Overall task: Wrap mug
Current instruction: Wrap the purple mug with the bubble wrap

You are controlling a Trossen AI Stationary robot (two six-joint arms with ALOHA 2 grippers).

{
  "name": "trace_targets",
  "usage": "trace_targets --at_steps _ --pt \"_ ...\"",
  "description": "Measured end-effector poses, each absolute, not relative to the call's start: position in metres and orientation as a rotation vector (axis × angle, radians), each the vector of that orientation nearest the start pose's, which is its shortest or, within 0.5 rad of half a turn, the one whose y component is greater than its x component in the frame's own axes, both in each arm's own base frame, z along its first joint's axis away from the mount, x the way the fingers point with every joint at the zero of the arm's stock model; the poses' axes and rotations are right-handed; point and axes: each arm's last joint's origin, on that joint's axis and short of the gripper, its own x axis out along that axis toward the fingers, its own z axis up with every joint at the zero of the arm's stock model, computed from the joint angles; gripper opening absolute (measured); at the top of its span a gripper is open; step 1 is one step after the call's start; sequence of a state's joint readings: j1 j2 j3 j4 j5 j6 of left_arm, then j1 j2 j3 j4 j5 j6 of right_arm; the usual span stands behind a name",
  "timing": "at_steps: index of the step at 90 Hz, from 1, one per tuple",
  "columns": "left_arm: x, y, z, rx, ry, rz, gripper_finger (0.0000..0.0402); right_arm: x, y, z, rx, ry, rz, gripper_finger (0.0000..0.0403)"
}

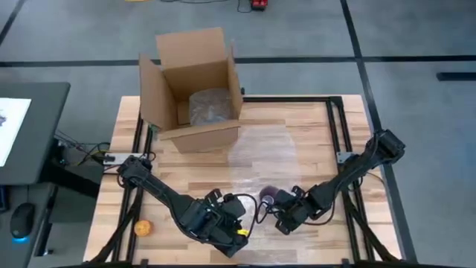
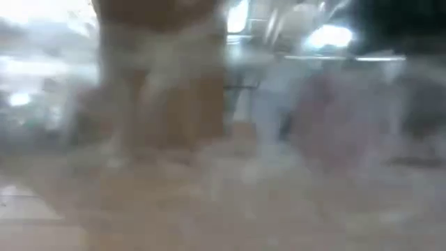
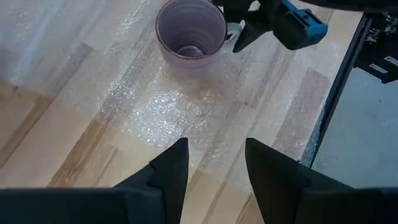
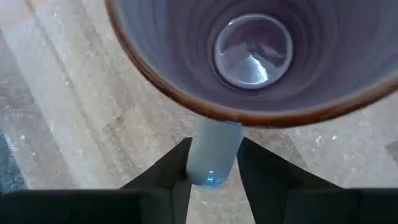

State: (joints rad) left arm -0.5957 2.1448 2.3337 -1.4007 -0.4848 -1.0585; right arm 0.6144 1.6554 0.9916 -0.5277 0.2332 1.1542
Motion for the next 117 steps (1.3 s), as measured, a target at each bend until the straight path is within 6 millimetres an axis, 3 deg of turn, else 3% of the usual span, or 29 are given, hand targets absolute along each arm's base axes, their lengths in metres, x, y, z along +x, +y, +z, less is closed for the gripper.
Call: trace_targets --at_steps 8,21,37,49,66,91,101,117 --pt "0.360 -0.228 0.343 -0.338 0.933 0.437 0.0139 0.254 0.176 0.179 0.467 1.111 -0.285 0.0035" --pt "0.360 -0.228 0.343 -0.338 0.931 0.438 0.0139 0.251 0.183 0.193 0.384 1.134 -0.284 0.0034" --pt "0.360 -0.228 0.343 -0.338 0.932 0.438 0.0139 0.241 0.206 0.210 0.376 1.116 -0.193 0.0034" --pt "0.360 -0.228 0.343 -0.339 0.931 0.438 0.0139 0.234 0.218 0.197 0.348 1.163 -0.200 0.0034" --pt "0.360 -0.228 0.343 -0.339 0.932 0.438 0.0139 0.237 0.221 0.180 0.346 1.230 -0.230 0.0034" --pt "0.357 -0.232 0.343 -0.348 0.931 0.434 0.0139 0.189 0.247 0.196 0.361 1.372 -0.122 0.0034" --pt "0.357 -0.232 0.343 -0.343 0.934 0.430 0.0139 0.177 0.240 0.209 0.381 1.392 -0.164 0.0034" --pt "0.358 -0.230 0.343 -0.330 0.936 0.427 0.0139 0.190 0.210 0.234 0.441 1.167 -0.306 0.0034"
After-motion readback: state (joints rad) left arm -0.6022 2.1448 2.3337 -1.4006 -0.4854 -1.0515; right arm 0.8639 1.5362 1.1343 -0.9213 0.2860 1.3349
